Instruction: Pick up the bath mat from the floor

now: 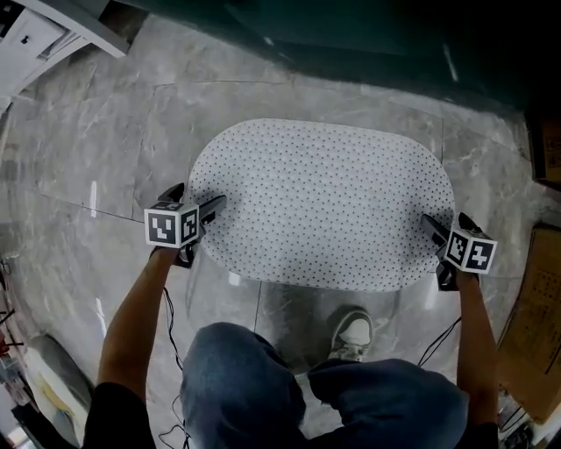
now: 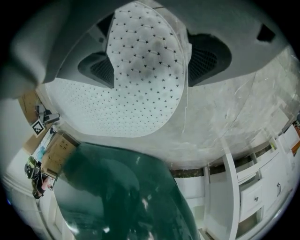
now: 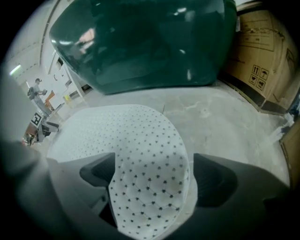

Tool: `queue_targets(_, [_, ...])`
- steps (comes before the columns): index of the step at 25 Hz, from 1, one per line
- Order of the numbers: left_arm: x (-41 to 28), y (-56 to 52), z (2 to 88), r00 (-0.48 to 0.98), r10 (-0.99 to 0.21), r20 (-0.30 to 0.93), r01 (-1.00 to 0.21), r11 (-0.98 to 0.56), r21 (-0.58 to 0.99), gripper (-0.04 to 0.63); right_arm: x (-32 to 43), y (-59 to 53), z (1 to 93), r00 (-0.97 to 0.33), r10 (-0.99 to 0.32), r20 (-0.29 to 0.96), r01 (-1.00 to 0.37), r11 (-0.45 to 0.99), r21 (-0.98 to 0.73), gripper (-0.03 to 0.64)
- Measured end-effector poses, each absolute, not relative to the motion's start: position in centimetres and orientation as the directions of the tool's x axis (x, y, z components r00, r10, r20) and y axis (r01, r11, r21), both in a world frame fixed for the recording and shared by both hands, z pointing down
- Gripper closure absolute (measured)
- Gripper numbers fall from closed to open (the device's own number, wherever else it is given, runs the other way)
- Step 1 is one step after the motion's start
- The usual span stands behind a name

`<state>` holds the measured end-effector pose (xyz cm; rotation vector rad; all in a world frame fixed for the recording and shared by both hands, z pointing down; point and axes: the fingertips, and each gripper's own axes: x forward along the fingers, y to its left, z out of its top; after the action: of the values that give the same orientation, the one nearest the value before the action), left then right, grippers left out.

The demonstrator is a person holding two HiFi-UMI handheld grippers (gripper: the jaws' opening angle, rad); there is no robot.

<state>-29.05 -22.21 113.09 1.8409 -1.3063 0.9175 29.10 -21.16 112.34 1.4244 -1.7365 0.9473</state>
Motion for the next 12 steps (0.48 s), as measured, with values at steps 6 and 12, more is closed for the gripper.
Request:
queue_targets(6, [-28.9, -22.4, 114.8, 0.221, -0.462, 0.859, -0.961, -0.255, 0.111, 0.1, 29.3, -20.7, 114.5, -0.121, -0.404, 0.907, -0.987, 0.149, -0.065, 0.073])
queue_targets(12, [-29.2, -22.5, 114.8, 0.207, -0.465, 0.861, -0.964, -0.246, 0.099, 0.097, 28.9, -20.9, 114.8, -0.109, -0.383, 0.917, -0.987, 0.151, -0.054, 0.072])
